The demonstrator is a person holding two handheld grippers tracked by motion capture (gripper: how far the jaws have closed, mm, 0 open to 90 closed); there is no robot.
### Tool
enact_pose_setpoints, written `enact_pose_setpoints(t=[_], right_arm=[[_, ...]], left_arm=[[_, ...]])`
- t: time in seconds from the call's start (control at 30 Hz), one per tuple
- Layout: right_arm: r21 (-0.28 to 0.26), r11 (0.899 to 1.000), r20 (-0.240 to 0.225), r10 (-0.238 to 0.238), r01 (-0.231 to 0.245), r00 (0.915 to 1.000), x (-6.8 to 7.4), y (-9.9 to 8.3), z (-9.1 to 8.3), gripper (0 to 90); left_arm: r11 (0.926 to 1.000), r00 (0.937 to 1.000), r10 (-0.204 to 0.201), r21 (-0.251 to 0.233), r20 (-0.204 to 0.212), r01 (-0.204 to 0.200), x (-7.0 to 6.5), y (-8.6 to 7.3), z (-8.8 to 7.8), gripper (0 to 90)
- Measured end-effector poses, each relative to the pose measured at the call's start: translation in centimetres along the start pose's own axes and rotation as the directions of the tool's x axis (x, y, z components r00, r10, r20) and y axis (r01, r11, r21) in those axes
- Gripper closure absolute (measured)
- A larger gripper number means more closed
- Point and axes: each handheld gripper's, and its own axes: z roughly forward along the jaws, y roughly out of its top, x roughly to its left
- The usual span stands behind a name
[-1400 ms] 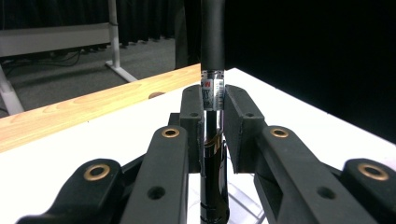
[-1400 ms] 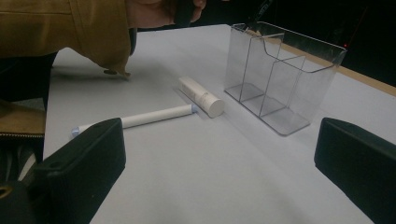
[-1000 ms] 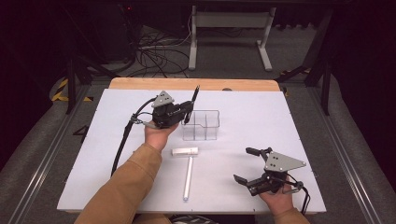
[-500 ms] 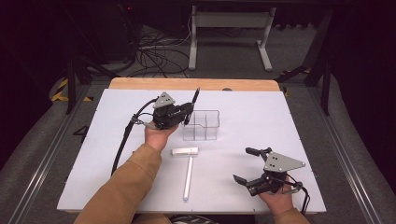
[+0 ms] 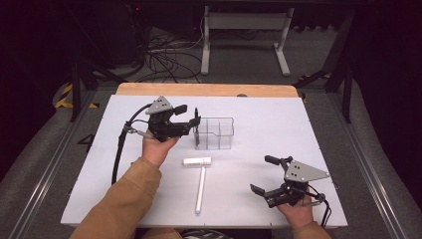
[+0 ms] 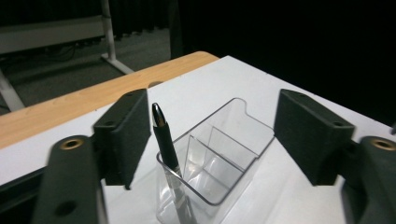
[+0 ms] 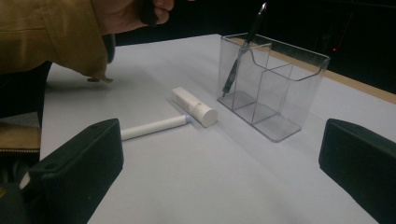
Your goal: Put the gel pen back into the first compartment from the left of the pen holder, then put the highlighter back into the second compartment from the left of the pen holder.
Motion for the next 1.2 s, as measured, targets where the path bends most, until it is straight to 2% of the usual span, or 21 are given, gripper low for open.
enact_pose_setpoints(t=[0.1, 0.23, 0.47, 0.6, 0.7, 0.77, 0.87, 1.03, 1.1, 1.2], right_arm=[[-0.007, 1.0, 0.013, -0.001, 0.001, 0.9999, 0.0, 0.1, -0.2, 0.2], [-0.007, 1.0, 0.021, 0.009, -0.009, 0.9997, 0.0, 0.3, -0.2, 0.1], [0.021, 1.0, 0.035, -0.003, 0.002, 0.9994, 0.1, 0.5, 0.0, 0.4], [0.019, 1.0, 0.034, 0.001, -0.001, 0.9994, 0.1, 0.6, 0.0, 0.1], [0.025, 1.0, 0.069, 0.004, -0.005, 0.9976, 0.1, 0.8, 0.0, 0.1], [0.037, 0.999, 0.079, 0.016, -0.019, 0.9968, 0.1, 1.0, 0.2, 0.1], [0.063, 0.998, 0.119, 0.018, -0.026, 0.9927, 0.3, 1.3, 0.5, 0.6], [0.064, 0.996, 0.132, 0.049, -0.058, 0.99, 0.4, 1.5, 0.9, 1.5], [0.078, 0.995, 0.122, 0.054, -0.064, 0.991, 0.4, 1.7, 0.9, 2.7], [0.081, 0.996, 0.112, 0.029, -0.038, 0.9933, 0.7, 1.8, 0.8, 7.1]], left_arm=[[0.9997, 0.9998, 0.015, -0.019, 0.016, -0.015, -0.5, 0.2, -1.2, 23.5], [0.999, 0.9988, 0.04, -0.019, 0.027, -0.04, -1.0, 0.4, -2.2, 19.6], [0.9992, 0.9984, 0.036, -0.018, 0.044, -0.035, -1.6, 0.2, -3.7, 14.5], [0.9984, 0.9977, 0.056, -0.011, 0.038, -0.056, -1.8, 0.0, -4.2, 13.1], [0.9981, 0.9972, 0.062, -0.002, 0.041, -0.061, -2.1, -0.1, -4.6, 12.2], [0.9973, 0.9966, 0.074, -0.002, 0.038, -0.074, -2.3, -0.3, -4.9, 11.5], [0.9962, 0.9957, 0.087, -0.004, 0.032, -0.087, -2.7, -0.8, -5.6, 10.2], [0.9964, 0.9955, 0.085, -0.011, 0.042, -0.084, -2.9, -1.5, -7.5, 8.4], [0.9965, 0.9956, 0.083, -0.01, 0.043, -0.083, -2.9, -1.8, -8.1, 7.5], [0.9969, 0.9955, 0.078, -0.01, 0.053, -0.078, -2.8, -2.5, -9.3, 6.7]])
